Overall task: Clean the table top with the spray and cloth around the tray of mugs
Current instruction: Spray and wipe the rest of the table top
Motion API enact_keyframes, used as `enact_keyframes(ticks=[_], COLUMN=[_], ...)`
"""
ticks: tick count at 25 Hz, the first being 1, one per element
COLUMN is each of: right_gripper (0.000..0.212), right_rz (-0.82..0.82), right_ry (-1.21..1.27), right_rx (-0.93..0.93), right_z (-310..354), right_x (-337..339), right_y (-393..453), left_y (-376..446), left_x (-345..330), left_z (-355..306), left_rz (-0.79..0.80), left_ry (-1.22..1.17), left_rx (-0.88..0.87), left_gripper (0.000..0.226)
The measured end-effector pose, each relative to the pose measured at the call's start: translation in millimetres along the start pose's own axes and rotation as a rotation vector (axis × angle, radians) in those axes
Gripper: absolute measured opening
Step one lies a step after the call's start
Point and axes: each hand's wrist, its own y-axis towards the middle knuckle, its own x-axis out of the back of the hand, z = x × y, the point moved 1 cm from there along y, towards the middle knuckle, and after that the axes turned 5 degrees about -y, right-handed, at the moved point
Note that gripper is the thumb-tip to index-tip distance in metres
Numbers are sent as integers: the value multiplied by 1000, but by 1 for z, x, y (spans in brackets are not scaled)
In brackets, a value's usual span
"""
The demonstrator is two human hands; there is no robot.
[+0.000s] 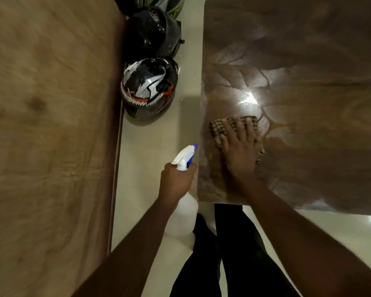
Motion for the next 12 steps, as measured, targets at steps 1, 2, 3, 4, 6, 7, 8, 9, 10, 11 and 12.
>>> enact_keyframes(ticks=[1,2,3,4,6,7,8,9,10,11,12], right_gripper=[42,40,37,37,42,44,45,46,47,48,48], right_rz=[-1,-19,-20,-18,-7,-11,-4,-7,-38,-79,-94], right_ry=[12,-5,-45,-89,-156,-188,-191,-171,-126,-77,-29], right_rx=[93,246,398,494,495,420,288,100,-117,-285,-335], right_z=[22,38,40,27,-20,-45,-66,-79,-84,-76,-60], right_x=[-9,-18,-22,-18,2,8,15,21,24,23,19], right_y=[-18,-50,-86,-119,-145,-143,-138,-128,-114,-102,-95], left_y=[-8,-15,-22,-31,-43,-48,-52,-54,-54,-56,-58], left_x=[4,6,7,8,2,-1,-4,-8,-13,-18,-24], left_z=[10,16,19,22,24,24,25,26,25,23,19], left_rz=[9,39,78,101,66,27,7,15,32,46,47], left_ry=[-15,-20,-26,-42,-54,-44,-37,-48,-60,-66,-71], left_rx=[-20,-65,-97,-102,-44,-6,7,-1,-18,-30,-38], left_gripper=[22,24,28,29,15,12,18,24,28,30,30])
